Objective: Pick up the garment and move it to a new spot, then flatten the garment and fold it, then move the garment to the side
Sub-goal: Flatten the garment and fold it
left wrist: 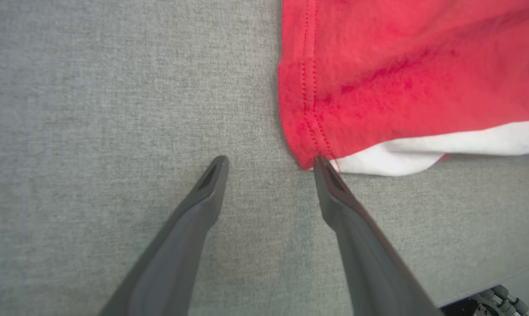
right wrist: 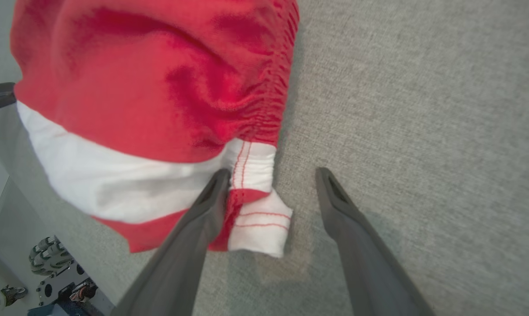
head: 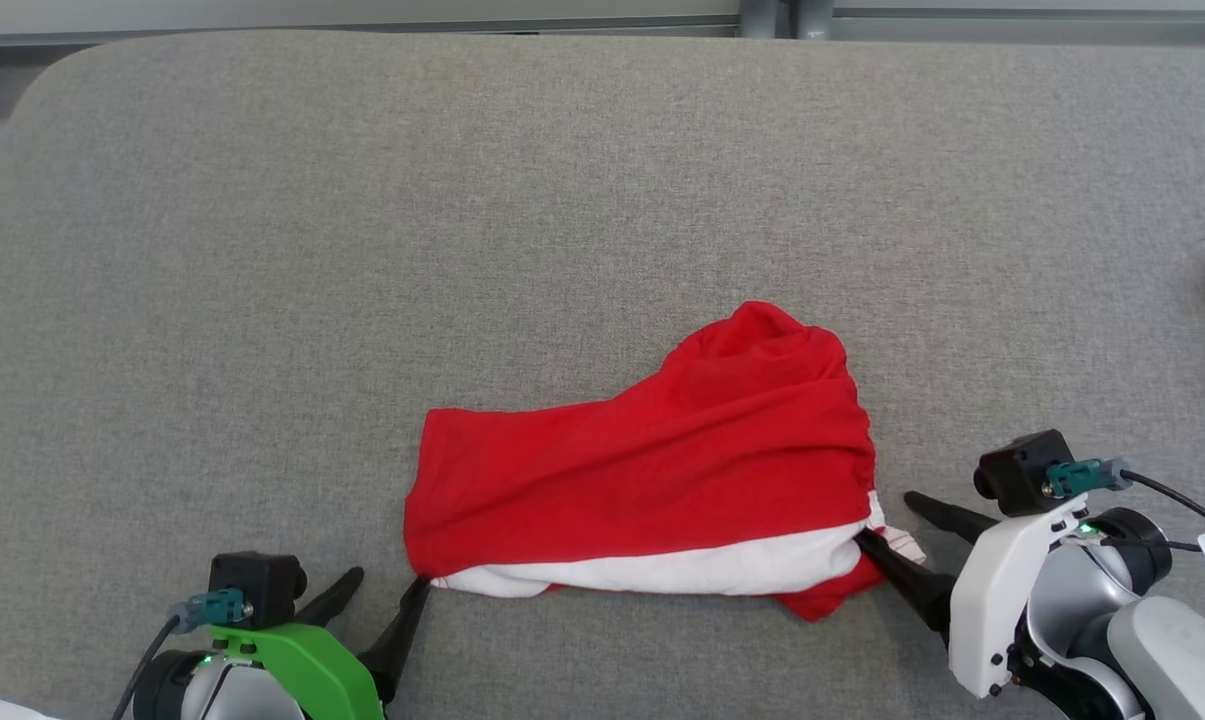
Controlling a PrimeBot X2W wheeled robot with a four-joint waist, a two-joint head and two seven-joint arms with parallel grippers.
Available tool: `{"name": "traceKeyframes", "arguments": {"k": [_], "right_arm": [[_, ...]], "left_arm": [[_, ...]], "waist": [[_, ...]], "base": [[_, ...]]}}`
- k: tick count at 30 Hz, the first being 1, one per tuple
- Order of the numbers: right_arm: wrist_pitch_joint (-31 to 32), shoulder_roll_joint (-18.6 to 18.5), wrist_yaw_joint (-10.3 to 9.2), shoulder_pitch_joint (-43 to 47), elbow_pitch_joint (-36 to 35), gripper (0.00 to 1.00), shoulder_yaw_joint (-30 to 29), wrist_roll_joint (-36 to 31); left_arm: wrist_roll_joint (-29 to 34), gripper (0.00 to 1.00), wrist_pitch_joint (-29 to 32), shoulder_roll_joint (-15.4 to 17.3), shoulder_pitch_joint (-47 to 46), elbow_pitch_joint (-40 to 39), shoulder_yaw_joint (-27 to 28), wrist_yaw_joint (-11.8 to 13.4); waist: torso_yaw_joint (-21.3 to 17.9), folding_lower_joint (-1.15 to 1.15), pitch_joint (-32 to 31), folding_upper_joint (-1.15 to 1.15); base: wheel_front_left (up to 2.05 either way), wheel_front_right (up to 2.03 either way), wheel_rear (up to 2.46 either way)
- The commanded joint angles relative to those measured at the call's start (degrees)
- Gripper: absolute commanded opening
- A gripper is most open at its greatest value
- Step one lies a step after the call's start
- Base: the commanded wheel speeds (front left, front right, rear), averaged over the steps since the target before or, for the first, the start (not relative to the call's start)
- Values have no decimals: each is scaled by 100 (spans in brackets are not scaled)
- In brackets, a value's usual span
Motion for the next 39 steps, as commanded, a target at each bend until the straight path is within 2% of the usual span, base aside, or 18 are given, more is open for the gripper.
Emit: {"name": "traceKeyframes", "arguments": {"k": [1, 4, 5, 6, 7, 8, 9, 10, 11, 13, 14, 26, 31, 32, 33, 34, 35, 39], "right_arm": [[-16, -24, 0, -48, -21, 100, 31, 47], [-61, -28, 0, -79, -63, 100, 85, 128], [-74, -34, 0, -90, -74, 86, 105, 144], [-91, -49, 0, -106, -80, 55, 118, 159], [-121, -77, 0, -132, -89, 42, 125, 150], [-170, -102, 0, -157, -97, 13, 114, 138], [-211, -120, 0, -167, -100, 0, 94, 127], [-243, -143, 0, -167, -106, 0, 92, 115], [-286, -161, 0, -167, -119, 0, 75, 107], [-348, -202, 0, -183, -154, 0, 25, 88], [-373, -222, 0, -186, -180, 0, -7, 87], [-415, -247, 0, 77, -785, 0, -613, -66], [-364, -194, 0, 184, -903, 0, -713, -133], [-356, -177, 0, 202, -903, 0, -712, -145], [-353, -157, 0, 210, -908, 0, -705, -150], [-353, -140, 0, 208, -918, 0, -703, -159], [-348, -126, 0, 216, -924, 0, -704, -164], [-342, -83, 0, 213, -923, 0, -717, -185]], "left_arm": [[-34, 100, 19, 28, 31, -16, 12, 23], [-79, 100, 29, -22, 27, 23, -16, 27], [-89, 100, 26, -42, 8, 53, -32, 16], [-100, 100, 22, -56, -17, 90, -56, 4], [-96, 100, 21, -66, -51, 137, -83, -9], [-119, 100, 13, -93, -84, 188, -95, -17], [-135, 100, 7, -120, -110, 242, -100, -21], [-108, 94, 17, -114, -139, 304, -132, -27], [-118, 67, 23, -148, -154, 371, -162, -34], [-155, 3, -2, -212, -180, 467, -217, -61], [-155, 0, -9, -222, -192, 525, -251, -63], [-534, 0, -201, -203, -281, 239, -245, -147], [-891, 0, -94, -250, 8, -39, -123, -69], [-993, 19, -32, -265, 76, -104, -114, -73], [-1083, 47, 50, -248, 146, -175, -137, -83], [-1125, 94, 88, -206, 180, -258, -153, -94], [-1153, 100, 117, -178, 198, -308, -172, -104], [-1153, 100, 103, -151, 131, -276, -322, -145]], "waist": [[1, 0, 2, 36], [-3, 0, 16, 36], [-6, 0, 18, 36], [-7, 0, 21, 36], [-8, 0, 23, 36], [-10, 0, 23, 36], [-13, 0, 20, 36], [-23, 0, 14, 36], [-36, 0, 7, 36], [-71, 0, -8, 36], [-93, 0, -16, 36], [-288, 0, 5, 36], [-330, 0, 10, 36], [-331, 0, 10, 36], [-331, 0, 9, 36], [-329, 0, 15, 36], [-323, 0, 27, 36], [-287, 0, 75, 36]], "base": [[0, 0, 0], [0, 0, 0], [0, 0, 0], [0, 0, 0], [0, 0, 0], [0, 0, 0], [0, 0, 0], [0, 0, 0], [0, 0, 0], [0, 0, 0], [0, 0, 0], [0, 0, 0], [0, 0, 0], [0, 0, 0], [0, 0, 0], [0, 0, 0], [0, 0, 0], [0, 0, 0]]}}
